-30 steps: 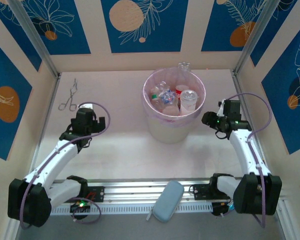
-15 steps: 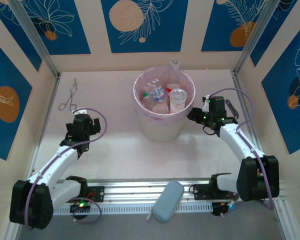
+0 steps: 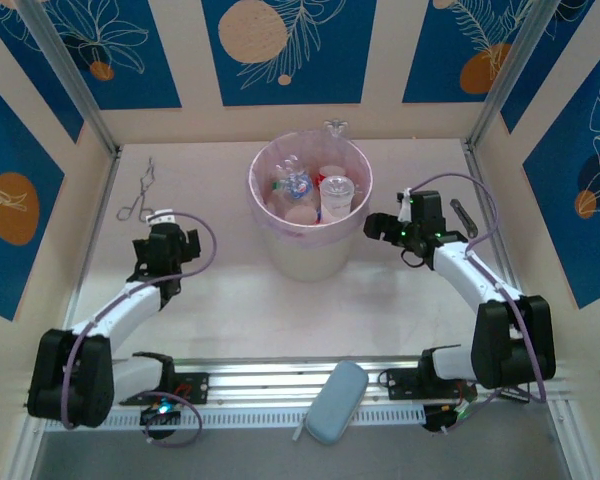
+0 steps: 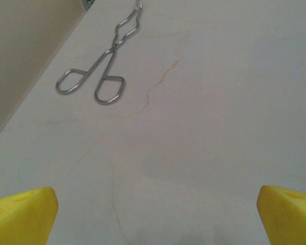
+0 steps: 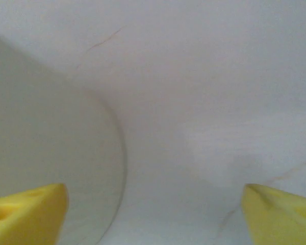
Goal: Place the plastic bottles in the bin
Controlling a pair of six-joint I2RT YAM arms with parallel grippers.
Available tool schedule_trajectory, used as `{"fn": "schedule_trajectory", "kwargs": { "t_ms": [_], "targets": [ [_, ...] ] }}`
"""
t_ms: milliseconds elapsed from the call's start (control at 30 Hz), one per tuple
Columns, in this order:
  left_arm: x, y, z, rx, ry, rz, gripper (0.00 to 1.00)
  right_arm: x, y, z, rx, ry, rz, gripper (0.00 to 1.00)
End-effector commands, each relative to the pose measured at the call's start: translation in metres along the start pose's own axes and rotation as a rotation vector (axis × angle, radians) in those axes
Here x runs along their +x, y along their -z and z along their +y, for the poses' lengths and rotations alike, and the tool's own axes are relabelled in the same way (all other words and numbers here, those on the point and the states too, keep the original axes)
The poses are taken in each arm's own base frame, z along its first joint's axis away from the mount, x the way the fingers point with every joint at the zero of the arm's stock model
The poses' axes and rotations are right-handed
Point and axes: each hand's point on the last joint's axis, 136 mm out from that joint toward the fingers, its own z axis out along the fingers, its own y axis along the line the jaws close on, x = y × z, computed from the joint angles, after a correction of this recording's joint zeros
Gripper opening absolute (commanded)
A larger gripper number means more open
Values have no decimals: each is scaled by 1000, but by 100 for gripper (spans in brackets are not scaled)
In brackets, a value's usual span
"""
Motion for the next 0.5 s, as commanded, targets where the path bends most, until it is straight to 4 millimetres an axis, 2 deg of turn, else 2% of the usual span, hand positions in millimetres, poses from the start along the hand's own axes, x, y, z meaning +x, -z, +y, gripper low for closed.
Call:
{"fn": "schedule_trajectory", "kwargs": {
  "t_ms": [0,133,200,300,400,467],
  "targets": [
    [-13,-11,-5,26,-6,-68,100,-7,2,-37,140,67,-37,99],
    [-16,-25,-13,39,-25,-103,100,-6,-11,-59,195,117,-88,99],
    [-15,-33,-17,48,-37,-114,100,-8,-15,-64,200,127,-126,99],
    [-16,-42,-23,56,-74,-113,100,-11,-18,-68,210,154,-199,99],
    [-20,-42,-26,69,-82,-176,100,-15,-19,-71,222,174,-247,99],
    [-16,-47,-25,68,-79,-201,100,-21,-15,-69,222,203,-320,99]
  ]
}}
